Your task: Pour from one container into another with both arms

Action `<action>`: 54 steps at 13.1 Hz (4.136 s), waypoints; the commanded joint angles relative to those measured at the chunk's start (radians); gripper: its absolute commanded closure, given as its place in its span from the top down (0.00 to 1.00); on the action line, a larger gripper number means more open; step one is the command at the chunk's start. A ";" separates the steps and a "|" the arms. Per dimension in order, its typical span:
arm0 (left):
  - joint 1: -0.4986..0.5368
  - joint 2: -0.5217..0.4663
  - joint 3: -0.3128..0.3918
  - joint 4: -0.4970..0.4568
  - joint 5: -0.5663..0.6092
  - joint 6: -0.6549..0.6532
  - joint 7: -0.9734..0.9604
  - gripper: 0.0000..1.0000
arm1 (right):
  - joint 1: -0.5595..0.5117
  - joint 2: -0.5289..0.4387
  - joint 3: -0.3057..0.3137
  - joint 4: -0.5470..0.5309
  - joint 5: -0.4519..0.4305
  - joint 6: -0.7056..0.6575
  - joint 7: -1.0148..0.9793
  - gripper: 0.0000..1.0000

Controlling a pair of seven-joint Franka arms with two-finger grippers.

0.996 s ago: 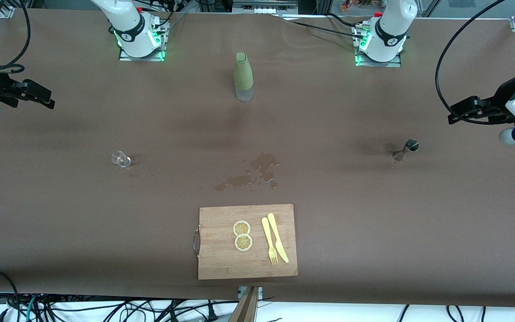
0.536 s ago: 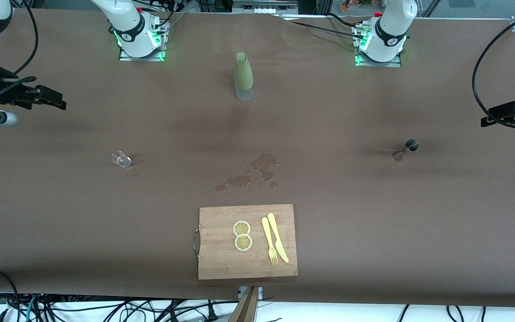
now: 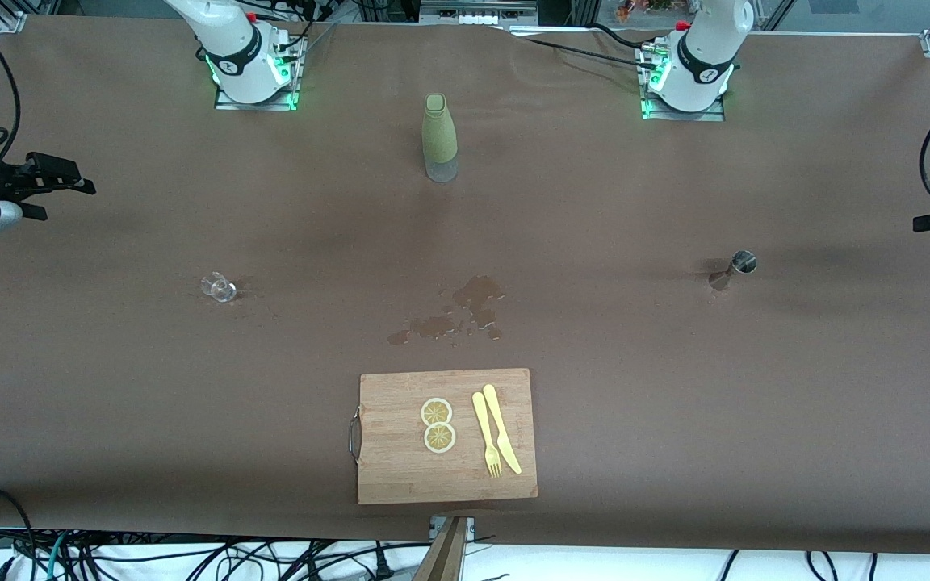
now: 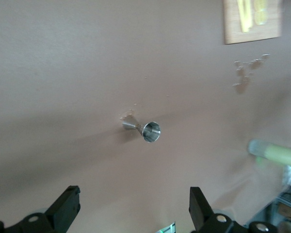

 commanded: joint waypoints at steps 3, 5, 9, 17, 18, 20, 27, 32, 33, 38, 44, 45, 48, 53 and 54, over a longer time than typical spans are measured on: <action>0.123 0.059 0.023 -0.123 -0.157 -0.127 0.314 1.00 | -0.084 0.126 -0.007 0.024 0.157 0.005 -0.417 1.00; 0.141 0.133 0.023 -0.123 -0.162 -0.161 0.631 1.00 | -0.116 0.195 -0.007 0.024 0.267 0.026 -0.638 1.00; 0.172 0.333 0.023 -0.123 -0.295 -0.167 1.158 1.00 | -0.157 0.336 -0.007 0.024 0.474 0.106 -1.069 1.00; 0.161 0.523 -0.005 -0.104 -0.487 -0.181 1.835 1.00 | -0.177 0.614 -0.004 0.011 0.858 0.114 -1.698 1.00; 0.146 0.546 -0.008 -0.104 -0.502 -0.178 1.880 1.00 | -0.177 0.639 -0.003 0.007 0.886 0.109 -1.743 1.00; 0.123 0.601 -0.012 -0.103 -0.567 -0.173 1.944 1.00 | -0.176 0.669 0.001 -0.002 0.909 0.108 -1.759 1.00; 0.063 0.655 -0.035 -0.101 -0.604 -0.129 2.053 1.00 | -0.164 0.729 0.059 -0.058 1.024 0.108 -1.843 1.00; 0.039 0.678 -0.057 -0.106 -0.599 -0.112 2.052 1.00 | -0.162 0.740 0.074 -0.049 1.056 0.115 -1.849 0.44; 0.034 0.678 -0.057 -0.106 -0.598 -0.113 2.046 1.00 | -0.164 0.740 0.074 -0.048 1.056 0.114 -1.843 0.30; 0.023 0.669 -0.057 -0.120 -0.588 -0.156 2.035 0.96 | -0.162 0.739 0.077 -0.032 1.055 0.095 -1.825 0.00; 0.026 0.672 -0.052 -0.120 -0.572 -0.173 2.029 0.53 | -0.156 0.726 0.158 0.056 1.052 0.078 -1.639 0.00; 0.026 0.674 -0.052 -0.120 -0.570 -0.173 2.030 0.47 | -0.144 0.726 0.165 0.071 1.050 0.077 -1.596 0.00; 0.032 0.678 -0.051 -0.120 -0.570 -0.172 2.047 0.15 | -0.119 0.723 0.220 0.114 1.049 0.077 -1.478 0.00; 0.031 0.708 -0.070 -0.113 -0.619 -0.165 2.125 0.00 | -0.026 0.732 0.234 0.197 1.056 0.094 -1.334 0.00; 0.031 0.709 -0.084 -0.110 -0.634 -0.165 2.127 0.00 | -0.006 0.732 0.234 0.209 1.069 0.098 -1.300 0.00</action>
